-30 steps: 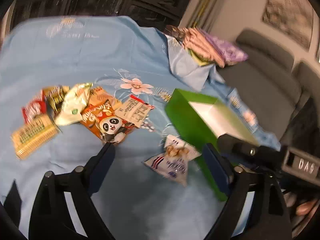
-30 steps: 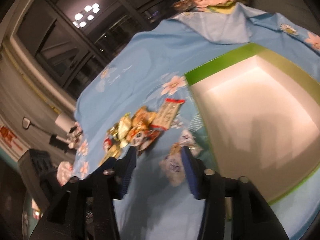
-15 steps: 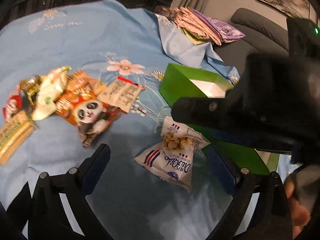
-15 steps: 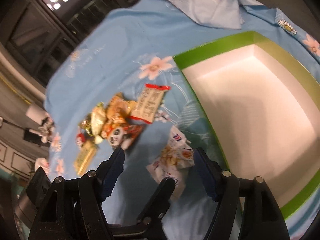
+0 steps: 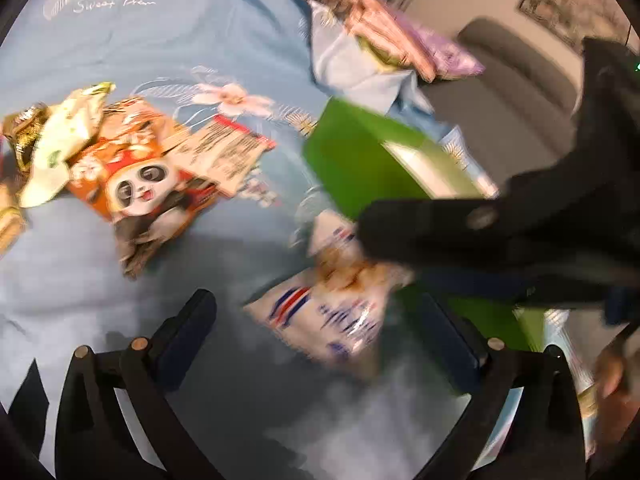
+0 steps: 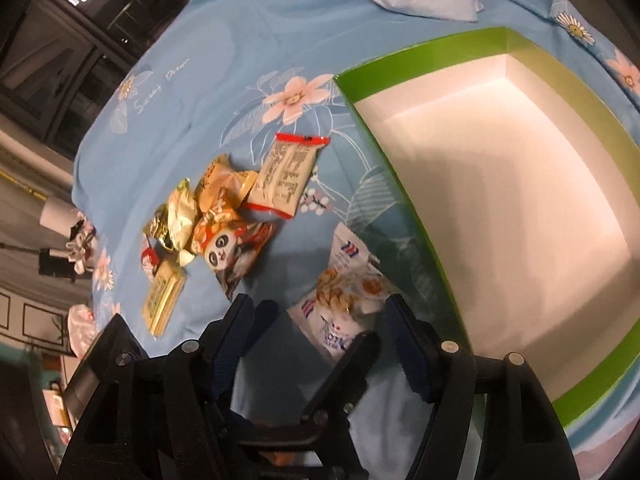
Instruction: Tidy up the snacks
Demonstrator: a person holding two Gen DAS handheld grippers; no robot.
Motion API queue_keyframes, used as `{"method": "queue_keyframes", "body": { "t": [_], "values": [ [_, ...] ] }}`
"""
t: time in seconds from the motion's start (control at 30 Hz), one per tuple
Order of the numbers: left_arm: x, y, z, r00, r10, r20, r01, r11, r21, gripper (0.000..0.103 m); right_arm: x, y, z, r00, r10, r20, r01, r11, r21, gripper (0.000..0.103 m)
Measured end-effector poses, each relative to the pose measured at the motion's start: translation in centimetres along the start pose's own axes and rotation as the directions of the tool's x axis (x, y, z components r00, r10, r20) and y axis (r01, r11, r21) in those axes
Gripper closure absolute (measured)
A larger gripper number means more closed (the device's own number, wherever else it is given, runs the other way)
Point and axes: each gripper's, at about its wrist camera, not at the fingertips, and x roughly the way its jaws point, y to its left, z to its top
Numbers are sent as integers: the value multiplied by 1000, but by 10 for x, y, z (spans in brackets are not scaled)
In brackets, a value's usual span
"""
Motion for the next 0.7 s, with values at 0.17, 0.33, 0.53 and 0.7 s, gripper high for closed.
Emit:
{"method": "queue_keyframes", "body": {
  "t": [0.17, 0.33, 0.53, 0.7],
  "values": [
    [-29, 5, -2, 994, 103, 41, -103, 995, 0, 1, -14, -4, -7, 991, 131, -11, -130, 990, 62, 33],
    [-70, 27, -7, 975, 191, 115, -188, 981, -38, 1, -9, 10, -16, 997, 81, -10, -81, 997, 19, 33],
    [-94, 54, -17, 933, 346, 102, -346, 938, -14, 1, 38, 19, -17, 985, -165, -46, 167, 986, 24, 32],
    [-111, 75, -25, 932, 352, 89, -350, 936, -38, 1, 76, 34, -11, 947, -322, 25, 322, 946, -43, 34]
  ]
}}
